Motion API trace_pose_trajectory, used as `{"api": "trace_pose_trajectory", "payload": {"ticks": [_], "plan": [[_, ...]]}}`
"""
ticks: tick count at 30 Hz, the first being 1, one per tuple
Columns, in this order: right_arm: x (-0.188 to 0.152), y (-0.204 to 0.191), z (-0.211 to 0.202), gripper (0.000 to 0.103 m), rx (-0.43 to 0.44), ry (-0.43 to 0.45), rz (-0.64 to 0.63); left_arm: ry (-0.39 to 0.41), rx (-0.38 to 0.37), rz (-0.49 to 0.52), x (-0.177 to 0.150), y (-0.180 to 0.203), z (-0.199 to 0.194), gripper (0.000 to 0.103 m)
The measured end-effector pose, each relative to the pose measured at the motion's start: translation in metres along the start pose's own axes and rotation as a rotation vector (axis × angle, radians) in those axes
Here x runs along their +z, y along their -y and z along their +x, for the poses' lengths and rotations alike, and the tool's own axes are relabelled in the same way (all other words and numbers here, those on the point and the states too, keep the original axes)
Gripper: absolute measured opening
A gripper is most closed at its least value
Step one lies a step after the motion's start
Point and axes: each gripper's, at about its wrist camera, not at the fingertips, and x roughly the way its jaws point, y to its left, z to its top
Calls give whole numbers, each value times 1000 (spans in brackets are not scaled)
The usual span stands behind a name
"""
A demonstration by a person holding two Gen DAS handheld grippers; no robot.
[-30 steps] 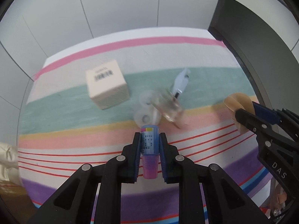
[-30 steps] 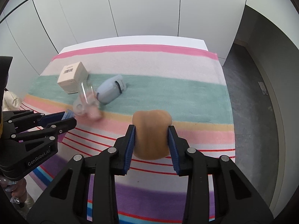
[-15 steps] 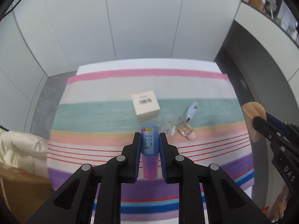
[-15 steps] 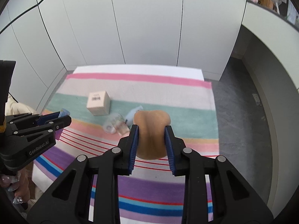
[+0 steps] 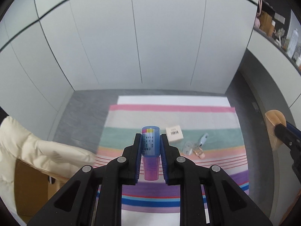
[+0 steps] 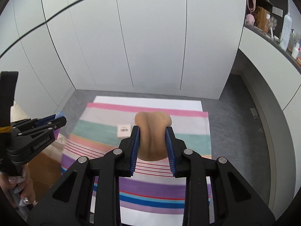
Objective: Organize objects
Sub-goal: 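Lift the purple tube with the left gripper while the right lifts the tan sponge toward the box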
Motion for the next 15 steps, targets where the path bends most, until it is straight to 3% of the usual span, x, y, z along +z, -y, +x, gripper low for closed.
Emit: {"api": "trace_pose_trajectory", "payload": {"ticks": [15], "plan": [[52, -30, -113, 28, 24, 100, 3, 61, -56, -66, 22, -25, -86, 19]]}}
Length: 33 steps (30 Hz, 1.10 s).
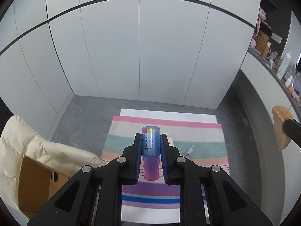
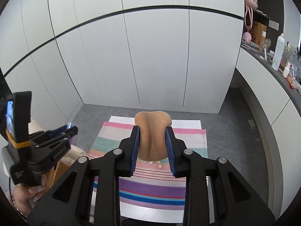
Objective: Organize objects
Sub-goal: 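Lift the purple tube with the left gripper while the right lifts the tan sponge toward the box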
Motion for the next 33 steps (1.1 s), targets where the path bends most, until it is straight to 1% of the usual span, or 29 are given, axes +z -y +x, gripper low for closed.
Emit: {"api": "trace_pose_trajectory", "payload": {"ticks": [4, 9, 14, 16, 18, 19, 21, 25, 28, 31, 33], "plan": [[3, -7, -17, 28, -28, 22, -22, 13, 8, 10, -1, 2, -18, 19], [1, -11, -33, 28, -29, 24, -31, 30, -10, 26, -4, 7, -35, 19], [0, -12, -41, 28, -32, 14, -25, 33, -8, 34, -5, 11, -50, 19], [-3, -12, -44, 28, -34, 10, -24, 37, 4, 40, -6, 13, -55, 19], [-5, -11, -47, 28, -36, 7, -24, 64, 61, 58, -10, 15, -63, 19], [-7, -11, -47, 28, -38, 5, -26, 75, 74, 69, -12, 17, -67, 19], [-11, -11, -48, 28, -43, 1, -32, 77, 76, 76, -18, 18, -73, 19], [-37, -8, -48, 28, -62, -19, -58, 85, 83, 99, -38, 16, -89, 19], [-60, -4, -47, 28, -56, -40, -60, 78, 56, 93, -58, 11, -99, 19], [-86, 1, -52, 28, 12, -62, -32, 58, 18, 83, -83, 9, -105, 19], [-104, 2, -58, 28, 37, -72, -21, 45, 10, 88, -100, 9, -108, 19]]}}
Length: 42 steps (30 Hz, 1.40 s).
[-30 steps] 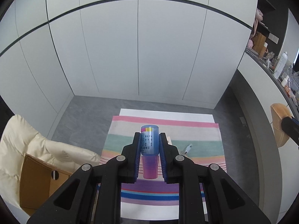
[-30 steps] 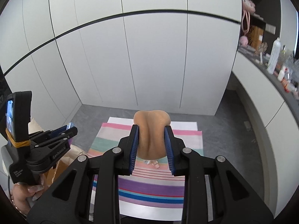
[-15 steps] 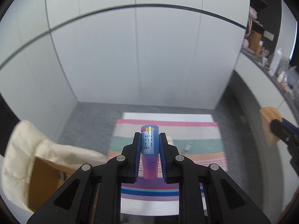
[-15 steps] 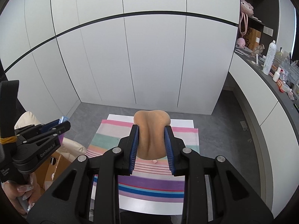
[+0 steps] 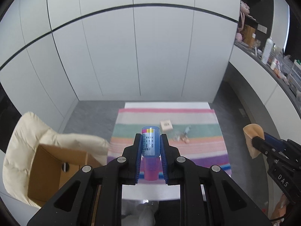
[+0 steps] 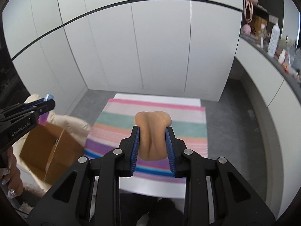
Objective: Organize objects
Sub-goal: 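Lift the purple tube with the left gripper while the right lifts the tan sponge toward the box, then carry the purple tube and tan sponge in both grippers over the cardboard box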
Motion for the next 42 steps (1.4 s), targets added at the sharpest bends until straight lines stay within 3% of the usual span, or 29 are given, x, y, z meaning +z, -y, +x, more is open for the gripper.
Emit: {"api": "trace_pose_trajectory", "payload": {"ticks": [17, 24, 30, 37, 42], "plan": [[-115, -6, -51, 28, 42, -61, 42, -39, 26, 101, -99, 5, -34, 19], [-151, 2, -72, 28, 10, -68, 81, -76, 10, 97, -126, 0, -44, 19], [-163, 10, -79, 28, 8, -76, 116, -80, 12, 74, -126, -9, -44, 19], [-157, 12, -83, 28, -10, -63, 129, -95, -7, 41, -127, -22, -35, 19], [-151, 2, -72, 28, 2, -86, 111, -125, 21, 26, -139, -46, -24, 19]]}}
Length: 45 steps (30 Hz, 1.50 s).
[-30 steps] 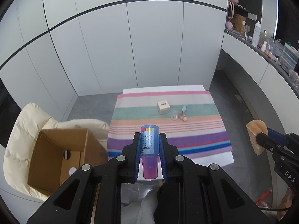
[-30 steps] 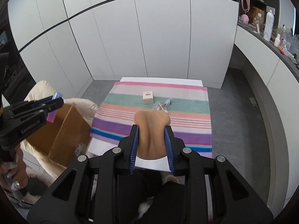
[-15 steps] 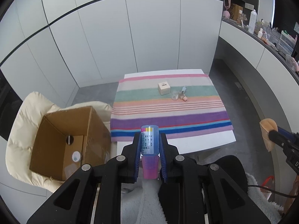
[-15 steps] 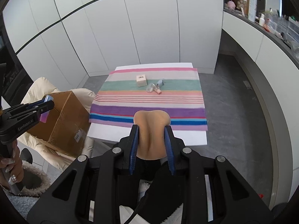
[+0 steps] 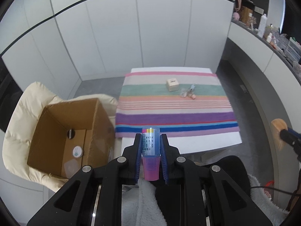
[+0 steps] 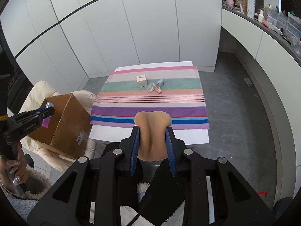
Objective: Organize objects
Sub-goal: 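Carry the purple tube and tan sponge in both grippers over the cardboard box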
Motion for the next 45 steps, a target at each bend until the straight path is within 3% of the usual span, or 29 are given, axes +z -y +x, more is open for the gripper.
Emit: {"api": "trace_pose_trajectory", "payload": {"ticks": [7, 18, 33, 39, 45], "plan": [[9, -42, 25, 28, 61, -42, -73, -33, 67, -98, -21, -59, 8, 19], [9, -158, 61, 28, 229, -103, -291, -36, 196, -305, -65, -162, -13, 19], [-25, -295, 83, 28, 428, -191, -535, -45, 329, -487, -120, -243, -39, 19], [-29, -326, 94, 28, 451, -219, -585, -26, 334, -488, -115, -252, -35, 19], [-29, -358, 116, 28, 434, -235, -638, 16, 331, -439, -86, -260, -13, 19]]}}
